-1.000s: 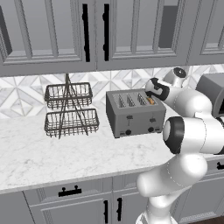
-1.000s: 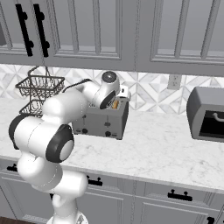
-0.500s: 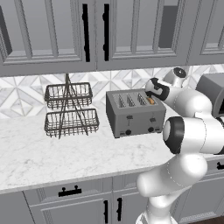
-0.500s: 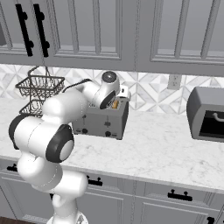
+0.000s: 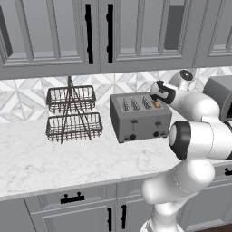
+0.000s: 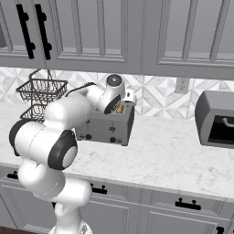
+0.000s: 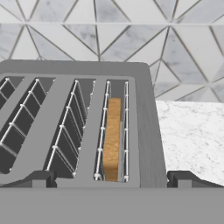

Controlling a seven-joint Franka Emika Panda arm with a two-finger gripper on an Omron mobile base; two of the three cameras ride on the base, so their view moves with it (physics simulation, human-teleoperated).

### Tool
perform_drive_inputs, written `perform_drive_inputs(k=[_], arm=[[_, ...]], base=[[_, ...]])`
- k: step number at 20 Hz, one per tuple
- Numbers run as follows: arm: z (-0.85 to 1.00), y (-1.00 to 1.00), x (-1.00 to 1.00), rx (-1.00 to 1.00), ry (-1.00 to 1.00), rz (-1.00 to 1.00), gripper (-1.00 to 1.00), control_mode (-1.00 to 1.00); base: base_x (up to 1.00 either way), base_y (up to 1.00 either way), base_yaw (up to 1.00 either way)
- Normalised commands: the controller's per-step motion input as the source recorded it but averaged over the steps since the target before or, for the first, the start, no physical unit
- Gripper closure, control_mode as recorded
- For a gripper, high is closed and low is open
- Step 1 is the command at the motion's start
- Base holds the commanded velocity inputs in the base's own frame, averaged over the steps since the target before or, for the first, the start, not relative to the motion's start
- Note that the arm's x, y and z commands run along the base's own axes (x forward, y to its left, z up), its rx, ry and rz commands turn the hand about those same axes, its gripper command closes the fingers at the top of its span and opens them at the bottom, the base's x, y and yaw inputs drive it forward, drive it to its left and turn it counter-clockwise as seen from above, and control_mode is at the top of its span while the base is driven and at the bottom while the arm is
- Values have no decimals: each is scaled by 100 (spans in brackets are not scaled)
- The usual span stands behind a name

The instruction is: Start the toaster. Once the lever pops up, take the bread to the plate on the dining counter.

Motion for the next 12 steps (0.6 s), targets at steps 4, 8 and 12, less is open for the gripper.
perform_drive_inputs(k=[4, 8, 12], arm=[[0, 0, 0, 0, 0, 0, -100, -100], [0, 0, 0, 0, 0, 0, -100, -100], [0, 0, 0, 0, 0, 0, -100, -100]], base=[[0, 0, 0], [0, 0, 0], [0, 0, 0]])
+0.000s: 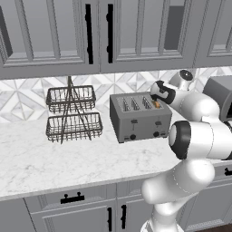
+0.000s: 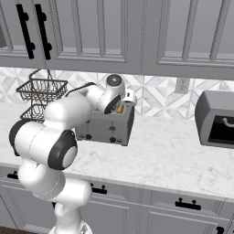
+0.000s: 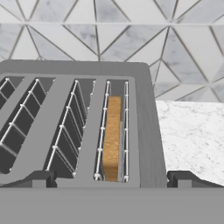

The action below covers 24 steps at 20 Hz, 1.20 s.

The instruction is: Start the toaster. Once the lever pops up, take the bread to the plate on the dining counter.

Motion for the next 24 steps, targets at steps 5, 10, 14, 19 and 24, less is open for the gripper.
perform_drive_inputs(k=[5, 10, 14, 19, 24], arm=[[0, 0, 0, 0, 0, 0, -100, -100], [0, 0, 0, 0, 0, 0, -100, -100], [0, 0, 0, 0, 0, 0, -100, -100], [0, 0, 0, 0, 0, 0, -100, -100], [0, 0, 0, 0, 0, 0, -100, -100]], base=[[0, 0, 0], [0, 0, 0], [0, 0, 0], [0, 0, 0], [0, 0, 0]])
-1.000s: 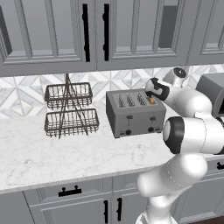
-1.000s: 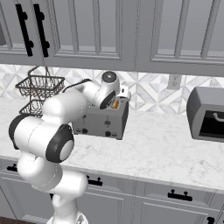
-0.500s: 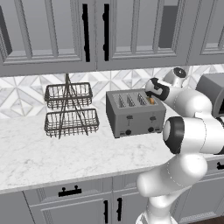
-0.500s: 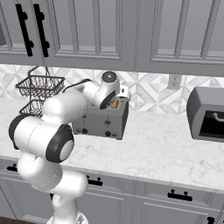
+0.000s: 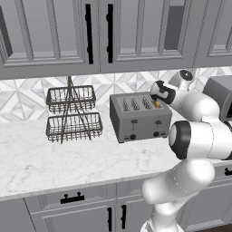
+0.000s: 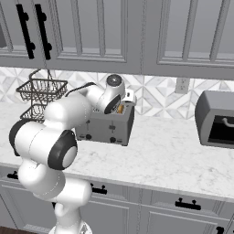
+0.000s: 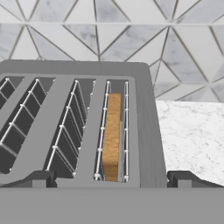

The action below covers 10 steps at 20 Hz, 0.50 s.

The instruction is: Start the toaster. Once the lever pops up, take the bread to the plate on the dining counter.

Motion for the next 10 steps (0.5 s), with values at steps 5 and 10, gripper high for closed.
perform_drive_inputs(k=[5, 10], arm=[[0, 0, 0, 0, 0, 0, -100, -100], [0, 0, 0, 0, 0, 0, -100, -100]], base=[[0, 0, 0], [0, 0, 0]])
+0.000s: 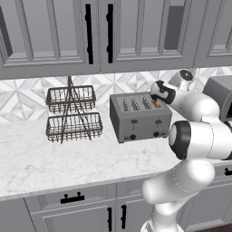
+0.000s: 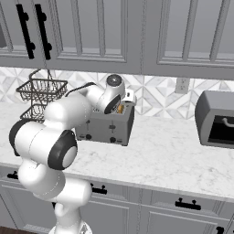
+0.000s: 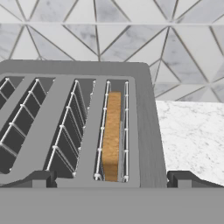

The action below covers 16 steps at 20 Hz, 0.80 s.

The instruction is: Start the toaster. Once the lever pops up, take the bread to the plate on the dining counter.

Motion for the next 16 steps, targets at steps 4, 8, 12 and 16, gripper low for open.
perform_drive_inputs(k=[4, 8, 12, 16], arm=[[0, 0, 0, 0, 0, 0, -100, -100], [0, 0, 0, 0, 0, 0, -100, -100], [0, 0, 0, 0, 0, 0, -100, -100], [0, 0, 0, 0, 0, 0, -100, -100]], base=[[0, 0, 0], [0, 0, 0], [0, 0, 0], [0, 0, 0]])
